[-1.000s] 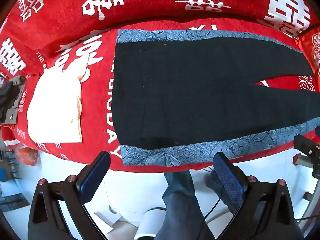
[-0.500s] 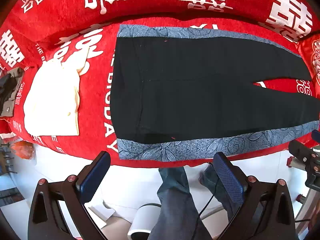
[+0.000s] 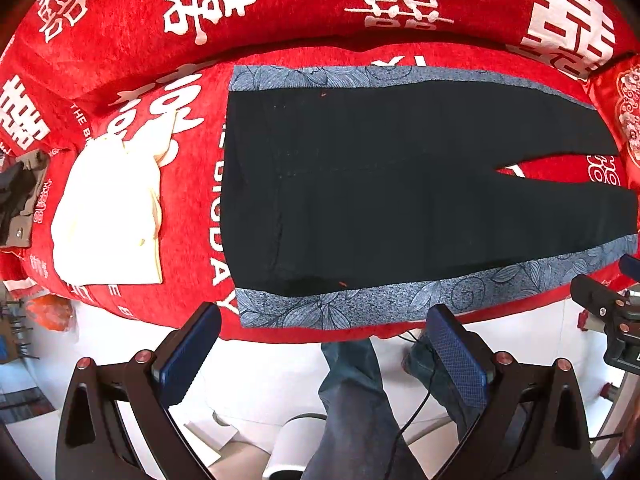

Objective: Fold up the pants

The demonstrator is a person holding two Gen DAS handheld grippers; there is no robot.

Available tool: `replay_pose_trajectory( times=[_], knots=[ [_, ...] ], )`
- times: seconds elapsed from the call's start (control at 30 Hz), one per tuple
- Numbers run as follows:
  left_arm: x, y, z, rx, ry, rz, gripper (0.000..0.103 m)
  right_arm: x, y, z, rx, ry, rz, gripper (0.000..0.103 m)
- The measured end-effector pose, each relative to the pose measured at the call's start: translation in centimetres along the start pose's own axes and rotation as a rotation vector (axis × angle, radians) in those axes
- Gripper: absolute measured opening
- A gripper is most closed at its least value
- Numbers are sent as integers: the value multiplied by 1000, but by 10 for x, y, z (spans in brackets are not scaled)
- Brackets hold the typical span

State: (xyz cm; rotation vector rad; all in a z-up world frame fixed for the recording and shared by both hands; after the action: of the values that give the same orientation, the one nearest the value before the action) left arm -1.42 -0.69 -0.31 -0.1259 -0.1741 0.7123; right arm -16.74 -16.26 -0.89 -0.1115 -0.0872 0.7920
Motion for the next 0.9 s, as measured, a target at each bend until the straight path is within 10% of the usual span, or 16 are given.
replay_pose_trajectory(
  times=[0.9],
  knots=[
    [-7, -5, 13, -54, -62, -11, 103, -6, 0, 1, -12, -9, 10, 103]
  ],
)
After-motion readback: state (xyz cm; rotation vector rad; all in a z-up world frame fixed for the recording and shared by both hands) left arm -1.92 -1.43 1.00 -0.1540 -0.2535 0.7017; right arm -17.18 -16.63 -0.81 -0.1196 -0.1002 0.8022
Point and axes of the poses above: each gripper's, at about its wrist camera, not at the fingertips, and z roughly against the way its jaws point, x to its left, y to its underside, the point moved 3 cm from there along -z, roughly the way its jaws point, and after that the axes turned 4 degrees about -x, right-handed, at the moved point
